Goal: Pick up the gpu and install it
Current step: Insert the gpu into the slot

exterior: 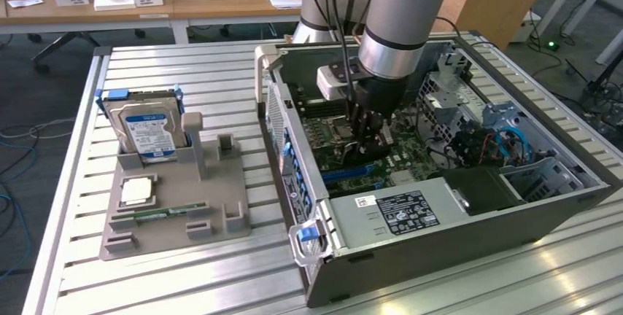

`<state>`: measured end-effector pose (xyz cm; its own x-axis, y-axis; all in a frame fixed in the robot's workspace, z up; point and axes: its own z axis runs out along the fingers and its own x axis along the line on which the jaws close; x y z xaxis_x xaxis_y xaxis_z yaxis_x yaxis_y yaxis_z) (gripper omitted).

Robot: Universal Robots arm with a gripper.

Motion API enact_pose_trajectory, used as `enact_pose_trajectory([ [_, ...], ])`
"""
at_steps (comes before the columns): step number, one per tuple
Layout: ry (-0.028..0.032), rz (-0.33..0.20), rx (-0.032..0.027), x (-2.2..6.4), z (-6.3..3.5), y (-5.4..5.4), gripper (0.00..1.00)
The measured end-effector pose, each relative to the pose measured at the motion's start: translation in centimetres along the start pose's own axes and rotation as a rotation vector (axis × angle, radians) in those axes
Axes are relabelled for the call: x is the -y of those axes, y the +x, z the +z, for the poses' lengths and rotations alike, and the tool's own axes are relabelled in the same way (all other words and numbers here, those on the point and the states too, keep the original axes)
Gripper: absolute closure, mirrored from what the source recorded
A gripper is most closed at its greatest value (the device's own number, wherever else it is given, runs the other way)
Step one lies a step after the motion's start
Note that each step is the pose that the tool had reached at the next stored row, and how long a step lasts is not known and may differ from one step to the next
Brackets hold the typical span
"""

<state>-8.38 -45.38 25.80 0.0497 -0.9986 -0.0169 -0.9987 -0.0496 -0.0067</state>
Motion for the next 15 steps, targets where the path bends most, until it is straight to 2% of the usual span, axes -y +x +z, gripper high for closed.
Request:
enact_pose_trajectory([
  [15,0.0003,-0.005,-0.0017,-0.32,0.2,-0.09,0.74],
])
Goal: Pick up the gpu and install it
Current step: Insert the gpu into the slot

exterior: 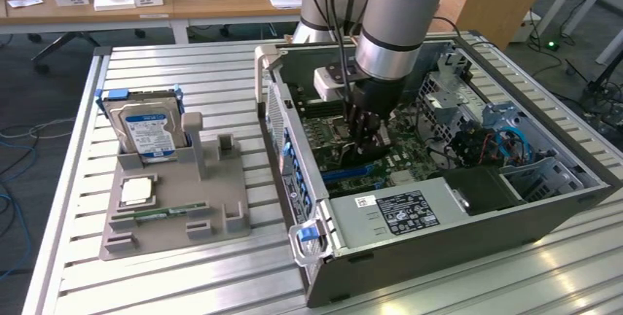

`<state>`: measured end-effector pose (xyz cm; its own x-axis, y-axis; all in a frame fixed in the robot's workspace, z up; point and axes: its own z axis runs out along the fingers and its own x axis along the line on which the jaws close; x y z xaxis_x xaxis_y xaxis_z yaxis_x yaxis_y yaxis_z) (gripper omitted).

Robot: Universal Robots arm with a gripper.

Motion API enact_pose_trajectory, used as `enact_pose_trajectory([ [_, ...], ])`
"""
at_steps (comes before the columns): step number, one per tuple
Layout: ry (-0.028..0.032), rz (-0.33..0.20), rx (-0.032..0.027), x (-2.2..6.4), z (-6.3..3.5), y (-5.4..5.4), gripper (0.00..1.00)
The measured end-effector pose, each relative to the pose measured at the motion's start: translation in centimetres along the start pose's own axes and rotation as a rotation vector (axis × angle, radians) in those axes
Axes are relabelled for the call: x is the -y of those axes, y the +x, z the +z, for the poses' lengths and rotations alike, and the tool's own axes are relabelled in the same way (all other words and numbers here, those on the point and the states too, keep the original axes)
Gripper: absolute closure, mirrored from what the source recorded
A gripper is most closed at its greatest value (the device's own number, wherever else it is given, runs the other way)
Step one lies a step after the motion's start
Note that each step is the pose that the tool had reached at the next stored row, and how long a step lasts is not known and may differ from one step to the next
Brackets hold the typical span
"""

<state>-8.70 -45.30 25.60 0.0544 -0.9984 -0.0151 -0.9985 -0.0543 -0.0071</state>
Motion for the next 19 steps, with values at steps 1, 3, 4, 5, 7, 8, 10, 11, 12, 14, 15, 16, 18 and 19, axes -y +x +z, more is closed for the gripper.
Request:
enact_pose_trajectory([
  [1,0.0,0.0,0.0,-0.02,0.01,0.0,0.74],
  [3,0.0001,-0.001,0.0001,-0.05,0.05,-0.01,0.74],
  [4,0.0001,-0.001,0.0002,-0.07,0.07,-0.01,0.74],
  [5,0.0002,-0.001,0.0002,-0.08,0.1,-0.01,0.74],
  [7,0.0002,-0.002,0.0001,-0.12,0.18,-0.01,0.74],
  [8,0.0001,-0.002,-0.0001,-0.13,0.21,-0.01,0.74],
  [10,0.0,-0.002,-0.0005,-0.15,0.25,-0.01,0.74],
  [11,0.0,-0.002,-0.0004,-0.16,0.28,-0.01,0.74],
  [12,0.0001,-0.002,-0.0004,-0.17,0.32,-0.01,0.74],
  [14,0.0,-0.003,-0.0008,-0.18,0.36,-0.01,0.74],
  [15,-0.0001,-0.003,-0.0009,-0.19,0.37,-0.01,0.74],
  [16,0.0,-0.003,-0.0008,-0.2,0.38,-0.01,0.74],
  [18,0.0,-0.004,-0.0009,-0.21,0.42,-0.01,0.74],
  [19,0.0001,-0.004,-0.001,-0.21,0.47,-0.01,0.74],
])
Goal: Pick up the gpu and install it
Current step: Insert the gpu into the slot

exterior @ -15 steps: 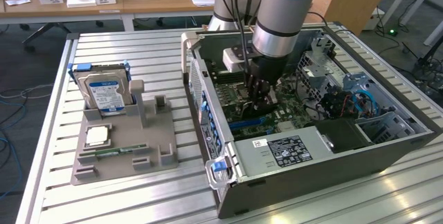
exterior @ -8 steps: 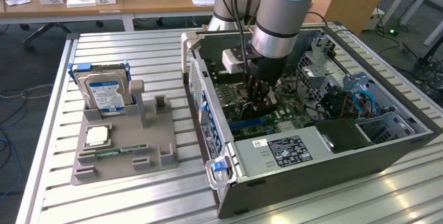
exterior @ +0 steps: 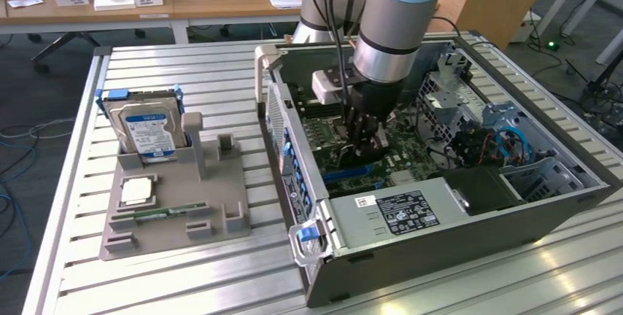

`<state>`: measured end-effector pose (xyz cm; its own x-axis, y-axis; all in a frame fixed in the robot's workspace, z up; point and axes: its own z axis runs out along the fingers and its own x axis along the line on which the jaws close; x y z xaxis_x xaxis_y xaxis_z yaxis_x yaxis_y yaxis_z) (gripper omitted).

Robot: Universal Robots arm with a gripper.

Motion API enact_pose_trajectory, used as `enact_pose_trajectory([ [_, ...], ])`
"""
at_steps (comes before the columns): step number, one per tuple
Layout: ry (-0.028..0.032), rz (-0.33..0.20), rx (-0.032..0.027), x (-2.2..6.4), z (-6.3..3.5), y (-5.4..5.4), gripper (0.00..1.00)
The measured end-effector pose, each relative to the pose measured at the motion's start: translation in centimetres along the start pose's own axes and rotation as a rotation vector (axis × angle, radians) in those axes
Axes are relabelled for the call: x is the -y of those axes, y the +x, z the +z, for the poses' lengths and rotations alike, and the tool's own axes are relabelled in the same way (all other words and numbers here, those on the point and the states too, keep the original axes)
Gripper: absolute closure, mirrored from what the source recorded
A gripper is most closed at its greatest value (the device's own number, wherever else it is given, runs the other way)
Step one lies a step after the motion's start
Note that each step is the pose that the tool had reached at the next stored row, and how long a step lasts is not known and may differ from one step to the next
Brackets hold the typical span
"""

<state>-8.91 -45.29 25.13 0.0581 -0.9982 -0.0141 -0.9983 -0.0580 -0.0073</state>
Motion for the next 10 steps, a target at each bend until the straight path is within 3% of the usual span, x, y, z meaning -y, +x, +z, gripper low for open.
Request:
enact_pose_trajectory([
  [10,-0.0003,-0.001,-0.0027,-0.04,0.15,0.0,0.74],
])
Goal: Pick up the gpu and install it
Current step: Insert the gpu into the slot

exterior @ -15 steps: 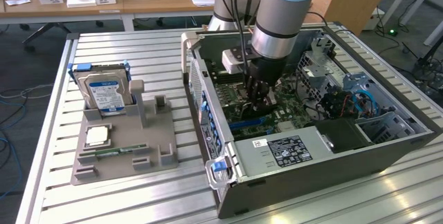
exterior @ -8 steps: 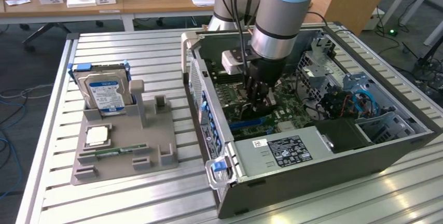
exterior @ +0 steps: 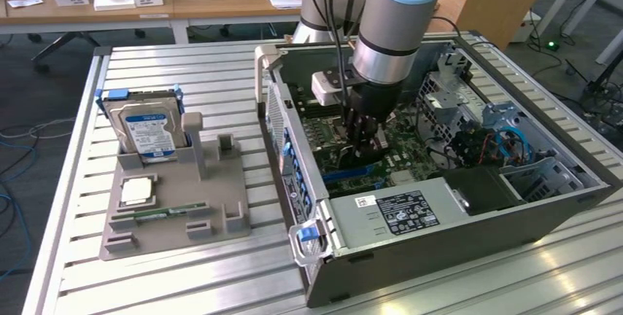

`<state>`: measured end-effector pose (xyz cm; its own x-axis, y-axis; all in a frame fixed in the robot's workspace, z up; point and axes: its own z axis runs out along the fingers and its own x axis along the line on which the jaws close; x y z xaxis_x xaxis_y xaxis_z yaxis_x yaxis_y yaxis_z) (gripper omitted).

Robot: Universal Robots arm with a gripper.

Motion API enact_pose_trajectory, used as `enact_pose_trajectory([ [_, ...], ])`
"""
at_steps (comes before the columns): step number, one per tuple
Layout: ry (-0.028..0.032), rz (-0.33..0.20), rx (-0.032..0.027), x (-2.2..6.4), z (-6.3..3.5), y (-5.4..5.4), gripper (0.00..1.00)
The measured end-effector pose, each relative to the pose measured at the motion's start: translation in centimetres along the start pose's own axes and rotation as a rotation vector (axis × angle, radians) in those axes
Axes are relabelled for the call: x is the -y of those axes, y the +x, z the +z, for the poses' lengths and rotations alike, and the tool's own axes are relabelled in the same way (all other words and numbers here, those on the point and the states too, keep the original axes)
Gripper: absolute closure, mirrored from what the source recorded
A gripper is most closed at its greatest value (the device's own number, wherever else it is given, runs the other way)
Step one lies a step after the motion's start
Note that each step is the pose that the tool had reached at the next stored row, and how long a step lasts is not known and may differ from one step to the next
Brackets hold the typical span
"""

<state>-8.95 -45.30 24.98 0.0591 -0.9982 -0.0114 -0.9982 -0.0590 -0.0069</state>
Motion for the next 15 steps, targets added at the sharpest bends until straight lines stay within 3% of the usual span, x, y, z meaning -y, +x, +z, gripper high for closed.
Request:
enact_pose_trajectory([
  [15,0.0,0.007,-0.0027,0.1,0.0,0.02,0.74],
])
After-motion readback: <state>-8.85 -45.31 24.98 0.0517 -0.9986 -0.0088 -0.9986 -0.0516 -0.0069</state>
